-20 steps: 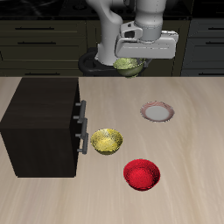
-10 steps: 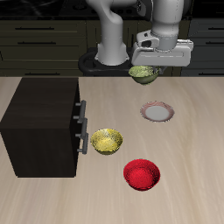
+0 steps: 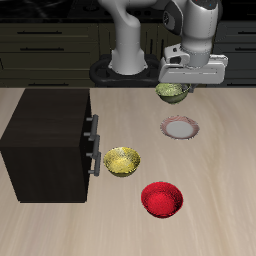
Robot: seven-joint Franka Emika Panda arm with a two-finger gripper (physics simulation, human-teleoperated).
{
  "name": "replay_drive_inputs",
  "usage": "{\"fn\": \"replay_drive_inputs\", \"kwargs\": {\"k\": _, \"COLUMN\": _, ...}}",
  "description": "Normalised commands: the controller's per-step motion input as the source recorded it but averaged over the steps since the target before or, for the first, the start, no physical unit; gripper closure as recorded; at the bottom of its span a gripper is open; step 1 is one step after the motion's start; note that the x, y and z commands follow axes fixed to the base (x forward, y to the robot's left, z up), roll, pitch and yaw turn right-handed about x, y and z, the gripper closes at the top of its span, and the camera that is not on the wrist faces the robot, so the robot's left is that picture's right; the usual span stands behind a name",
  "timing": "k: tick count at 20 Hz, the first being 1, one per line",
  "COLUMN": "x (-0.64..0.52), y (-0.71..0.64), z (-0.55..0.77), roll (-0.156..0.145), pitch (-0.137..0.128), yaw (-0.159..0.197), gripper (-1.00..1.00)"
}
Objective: Place the green bowl on the plate
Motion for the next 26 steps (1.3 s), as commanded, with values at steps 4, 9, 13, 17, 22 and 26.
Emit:
{"fn": "replay_drive_inputs", "kwargs": {"k": 4, "x": -0.03, "y": 0.26, "z": -0.23, "roll": 0.019, "pitch": 0.011, "yaw": 0.009, "gripper": 1.0}}
{"fn": "replay_drive_inputs", "kwargs": {"k": 9, "x": 0.04, "y": 0.15, "z": -0.31, "roll": 0.018, "pitch": 0.026, "yaw": -0.018, "gripper": 1.0}}
{"fn": "replay_drive_inputs", "kwargs": {"k": 13, "x": 0.15, "y": -0.03, "z": -0.27, "roll": -0.017, "pitch": 0.025, "yaw": -0.01, "gripper": 1.0}}
{"fn": "replay_drive_inputs", "kwargs": {"k": 17, "x": 0.0, "y": 0.08, "z": -0.34, "roll": -0.011, "pitch": 0.028, "yaw": -0.003, "gripper": 1.0}}
{"fn": "replay_drive_inputs", "kwargs": {"k": 22, "x": -0.04, "y": 0.07, "z": -0.28, "roll": 0.018, "pitch": 0.043, "yaw": -0.007, "gripper": 1.0}}
{"fn": "replay_drive_inputs", "kwargs": {"k": 26, "x": -0.09, "y": 0.11, "z": -0.43, "roll": 0.007, "pitch": 0.057, "yaw": -0.005, "gripper": 1.0}}
